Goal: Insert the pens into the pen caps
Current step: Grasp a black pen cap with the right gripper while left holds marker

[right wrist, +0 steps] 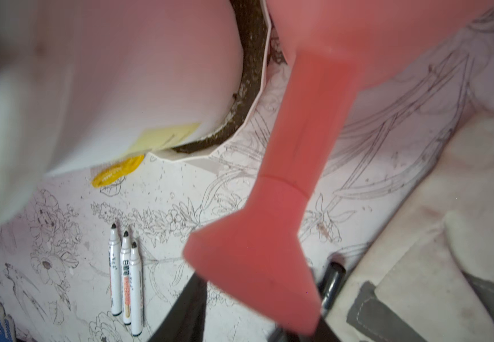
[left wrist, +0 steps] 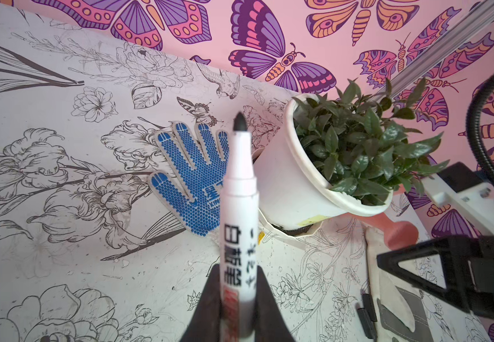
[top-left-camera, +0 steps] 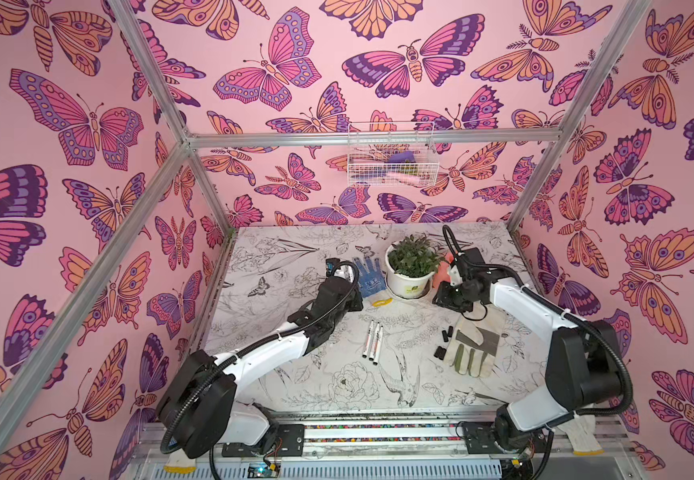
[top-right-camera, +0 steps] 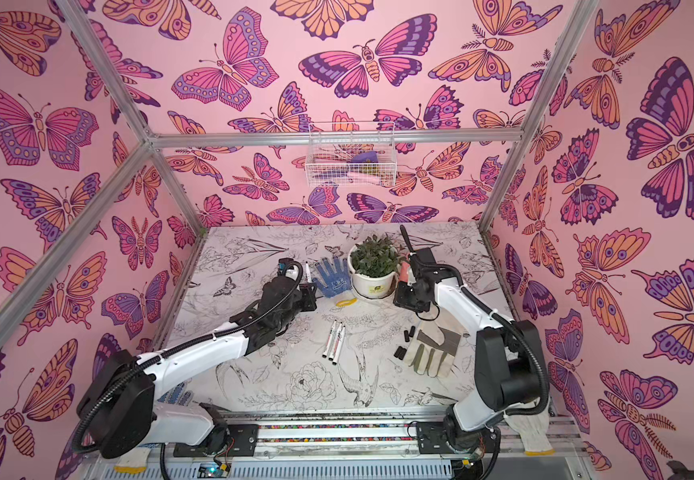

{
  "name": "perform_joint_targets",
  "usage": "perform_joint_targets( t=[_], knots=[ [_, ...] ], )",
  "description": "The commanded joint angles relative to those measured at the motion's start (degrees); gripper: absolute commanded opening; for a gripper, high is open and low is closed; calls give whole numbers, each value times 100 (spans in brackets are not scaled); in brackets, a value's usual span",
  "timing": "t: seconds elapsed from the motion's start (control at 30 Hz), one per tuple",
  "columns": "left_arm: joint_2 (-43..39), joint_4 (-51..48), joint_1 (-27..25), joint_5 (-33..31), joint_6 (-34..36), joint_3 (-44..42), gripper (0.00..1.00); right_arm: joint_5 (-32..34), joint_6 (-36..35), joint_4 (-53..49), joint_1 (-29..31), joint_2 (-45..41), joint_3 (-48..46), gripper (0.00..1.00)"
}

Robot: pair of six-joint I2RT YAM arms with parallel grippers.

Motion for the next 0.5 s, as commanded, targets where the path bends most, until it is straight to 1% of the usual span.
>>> perform_joint_targets(
  t=[0.0,0.17,0.23,0.37,0.47],
  knots=[
    [-5,-103,12,16,51,13,0,206,20,242,-163,328,374,41],
    [97,-134,-9,124,75,133,0,216,62,414,-402,771,706,42],
    [114,-145,-16,146,118,159,0,184,0,369,-427,817,821,45],
    [89,-165,-48,120,208,153,0,-15,71,540,-425,427,609,55],
    [68,-166,-48,120,218,118,0,62,144,507,-420,-58,304,61]
  ],
)
